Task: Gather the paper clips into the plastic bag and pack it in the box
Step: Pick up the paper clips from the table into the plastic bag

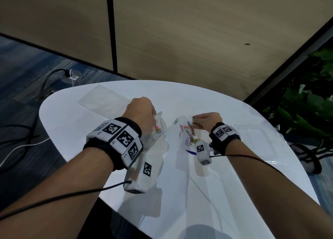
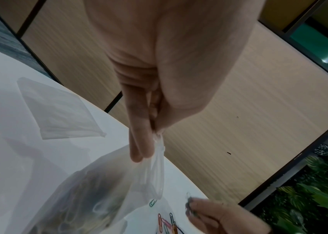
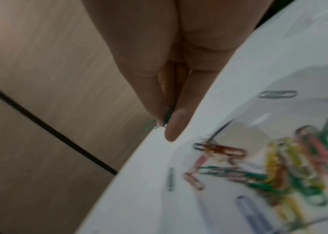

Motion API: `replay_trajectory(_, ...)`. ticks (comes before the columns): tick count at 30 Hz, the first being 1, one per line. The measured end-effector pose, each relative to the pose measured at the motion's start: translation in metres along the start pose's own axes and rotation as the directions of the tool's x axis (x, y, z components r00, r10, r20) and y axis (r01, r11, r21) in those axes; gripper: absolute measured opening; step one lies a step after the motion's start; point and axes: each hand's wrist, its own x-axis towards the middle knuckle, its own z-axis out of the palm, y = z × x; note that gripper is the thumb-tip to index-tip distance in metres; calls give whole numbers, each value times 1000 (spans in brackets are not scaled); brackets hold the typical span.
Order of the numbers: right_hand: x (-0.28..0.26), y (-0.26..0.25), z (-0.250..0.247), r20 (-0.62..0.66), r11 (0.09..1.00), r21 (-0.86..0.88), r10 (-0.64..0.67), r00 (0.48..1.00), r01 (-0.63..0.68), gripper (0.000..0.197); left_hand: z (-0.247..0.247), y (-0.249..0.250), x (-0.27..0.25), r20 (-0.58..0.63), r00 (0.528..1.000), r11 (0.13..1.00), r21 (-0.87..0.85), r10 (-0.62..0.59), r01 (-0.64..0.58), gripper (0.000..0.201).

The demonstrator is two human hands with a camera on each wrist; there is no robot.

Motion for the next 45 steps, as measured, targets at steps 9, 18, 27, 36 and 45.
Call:
replay_trajectory(9, -95, -62, 39, 435, 969, 222, -202, 878, 113, 10, 9, 7, 1, 6, 1000, 1000, -27, -10, 10, 22)
replay_trajectory(18, -99, -61, 46, 325, 931, 8, -348, 879, 366, 27, 6, 3, 1, -16, 1000, 999, -48, -7, 6, 25)
replay_trajectory(27, -23, 14, 47, 253, 592, -758, -118, 960, 273, 55, 1, -2, 0, -9, 1000, 1000, 0, 5, -5, 23)
replay_trajectory(36, -28, 45, 53, 492, 60, -860, -169, 854, 507, 70, -1, -2, 1, 9, 1000, 999, 37, 16, -16, 26)
replay_trajectory(45, -42, 48, 22, 417, 134, -864, -351, 838, 486, 25, 5, 5, -4, 30, 999, 997, 77, 15, -17, 25)
